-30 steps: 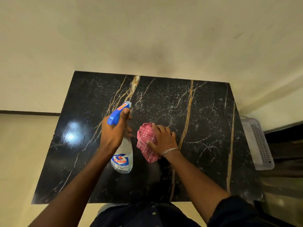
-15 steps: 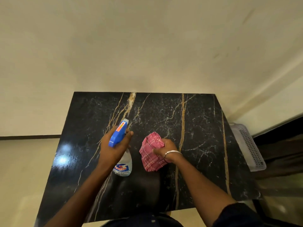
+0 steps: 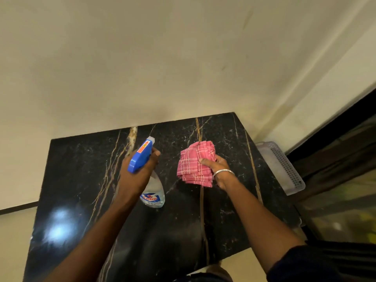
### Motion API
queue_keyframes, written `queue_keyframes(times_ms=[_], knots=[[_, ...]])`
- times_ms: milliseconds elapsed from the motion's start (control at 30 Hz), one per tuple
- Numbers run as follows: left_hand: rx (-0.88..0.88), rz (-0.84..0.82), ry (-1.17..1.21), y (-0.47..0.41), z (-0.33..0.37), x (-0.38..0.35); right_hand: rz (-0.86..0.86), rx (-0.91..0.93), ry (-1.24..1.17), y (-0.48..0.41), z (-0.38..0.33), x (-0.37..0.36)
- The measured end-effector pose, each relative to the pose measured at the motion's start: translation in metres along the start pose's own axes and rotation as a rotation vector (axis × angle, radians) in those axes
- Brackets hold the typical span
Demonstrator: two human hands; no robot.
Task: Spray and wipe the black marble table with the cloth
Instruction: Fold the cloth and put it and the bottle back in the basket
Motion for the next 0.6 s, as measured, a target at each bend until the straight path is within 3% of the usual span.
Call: queue_keyframes(times_ms=[200, 433, 600], knots=[[-0.054, -0.131, 0.04, -0.044, 0.043, -0.12, 0.135, 0.0, -0.033, -0.039, -0.033, 0.135], [-0.053, -0.316, 0.143, -0.093, 0.076, -0.327, 0.25, 0.013, -0.193, -0.095, -0.063, 0.327], [-0.048, -0.475, 0.161, -0.117, 0.081, -0.457, 0.321, -0.037, -0.156, -0.133, -0.071, 0.442]])
Point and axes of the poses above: each hand's wrist, its own y-axis away from the middle knuckle, its own x-axis out of the back of the hand, z = x × y, the point moved 2 cm from there along -y, towards the middle knuckle, and after that the axes turned 3 degrees about -z, right-handed, at the moved point
